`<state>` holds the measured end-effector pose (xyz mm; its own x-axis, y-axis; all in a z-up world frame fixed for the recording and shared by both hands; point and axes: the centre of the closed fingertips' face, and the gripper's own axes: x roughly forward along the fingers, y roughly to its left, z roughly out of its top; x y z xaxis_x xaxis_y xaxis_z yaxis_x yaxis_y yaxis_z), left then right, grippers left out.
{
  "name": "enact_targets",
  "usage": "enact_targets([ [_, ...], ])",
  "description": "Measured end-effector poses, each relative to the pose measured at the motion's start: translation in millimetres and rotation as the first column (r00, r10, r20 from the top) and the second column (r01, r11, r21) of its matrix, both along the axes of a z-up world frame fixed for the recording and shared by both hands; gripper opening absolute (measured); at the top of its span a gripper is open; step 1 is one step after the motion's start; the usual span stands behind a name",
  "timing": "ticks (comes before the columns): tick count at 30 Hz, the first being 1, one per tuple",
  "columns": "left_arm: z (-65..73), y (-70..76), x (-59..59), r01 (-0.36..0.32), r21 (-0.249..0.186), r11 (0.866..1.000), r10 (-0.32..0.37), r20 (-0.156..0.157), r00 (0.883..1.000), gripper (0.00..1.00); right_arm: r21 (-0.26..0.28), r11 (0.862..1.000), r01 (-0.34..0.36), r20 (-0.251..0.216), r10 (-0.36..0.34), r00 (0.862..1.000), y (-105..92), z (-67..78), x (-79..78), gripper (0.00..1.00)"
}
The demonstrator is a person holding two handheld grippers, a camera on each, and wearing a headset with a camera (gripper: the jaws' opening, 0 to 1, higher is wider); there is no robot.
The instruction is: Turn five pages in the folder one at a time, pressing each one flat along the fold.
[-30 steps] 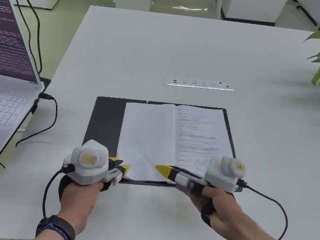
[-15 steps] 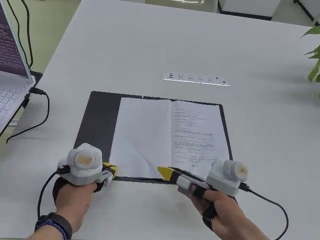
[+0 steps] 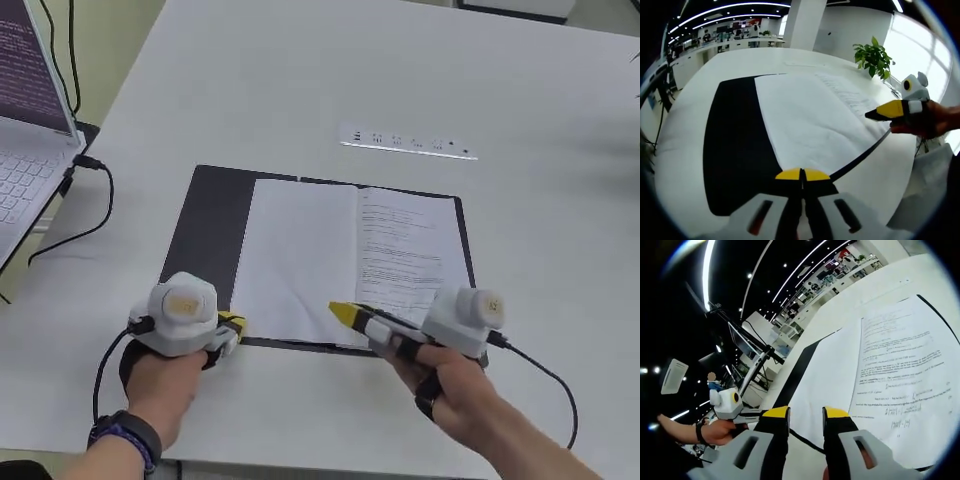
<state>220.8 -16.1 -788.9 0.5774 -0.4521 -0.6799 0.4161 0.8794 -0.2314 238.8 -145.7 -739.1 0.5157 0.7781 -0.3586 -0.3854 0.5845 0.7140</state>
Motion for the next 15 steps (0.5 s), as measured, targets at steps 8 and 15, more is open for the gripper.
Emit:
enact_targets([
  [8, 0.6, 0.0, -0.8, 0.016, 0.008, 1.000, -0.016, 0.000, 1.000, 0.00, -0.030, 0.998, 0.048, -0.001, -0.048, 0.999, -7.8, -9.6, 23.6, 0.17],
  [15, 0.1, -0.1, 0.1, 0.019, 0.025, 1.000, -0.019, -0.004, 1.000, 0.00, -0.036, 0.996, 0.084, 0.006, -0.084, 0.996, -13.6, -10.0, 46.7, 0.12],
])
